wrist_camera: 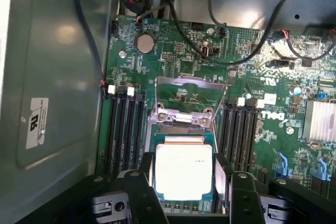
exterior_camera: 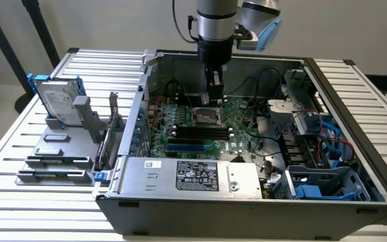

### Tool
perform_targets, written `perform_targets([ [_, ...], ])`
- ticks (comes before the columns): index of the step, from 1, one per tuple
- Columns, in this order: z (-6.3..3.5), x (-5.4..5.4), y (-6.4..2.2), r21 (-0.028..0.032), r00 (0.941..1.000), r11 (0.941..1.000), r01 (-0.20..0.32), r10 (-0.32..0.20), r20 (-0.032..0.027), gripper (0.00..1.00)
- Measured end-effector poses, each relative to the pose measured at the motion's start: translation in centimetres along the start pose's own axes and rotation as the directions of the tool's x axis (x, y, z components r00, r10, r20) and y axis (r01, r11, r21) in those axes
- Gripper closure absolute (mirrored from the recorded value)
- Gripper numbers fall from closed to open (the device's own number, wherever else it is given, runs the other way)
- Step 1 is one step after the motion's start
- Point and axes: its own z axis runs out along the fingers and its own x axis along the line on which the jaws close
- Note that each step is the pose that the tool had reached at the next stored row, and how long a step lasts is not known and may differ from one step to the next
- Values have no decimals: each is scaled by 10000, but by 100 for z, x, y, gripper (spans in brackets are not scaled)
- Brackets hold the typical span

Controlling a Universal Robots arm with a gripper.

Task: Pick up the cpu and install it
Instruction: 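Place the cpu into insertion slot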

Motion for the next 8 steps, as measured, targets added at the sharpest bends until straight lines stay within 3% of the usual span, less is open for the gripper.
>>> perform_targets([
  [4,30,0,-2,-10,9976,9976,-686,686,51,45],
  [8,93,-29,-17,-12,9956,9957,-929,929,72,45],
])
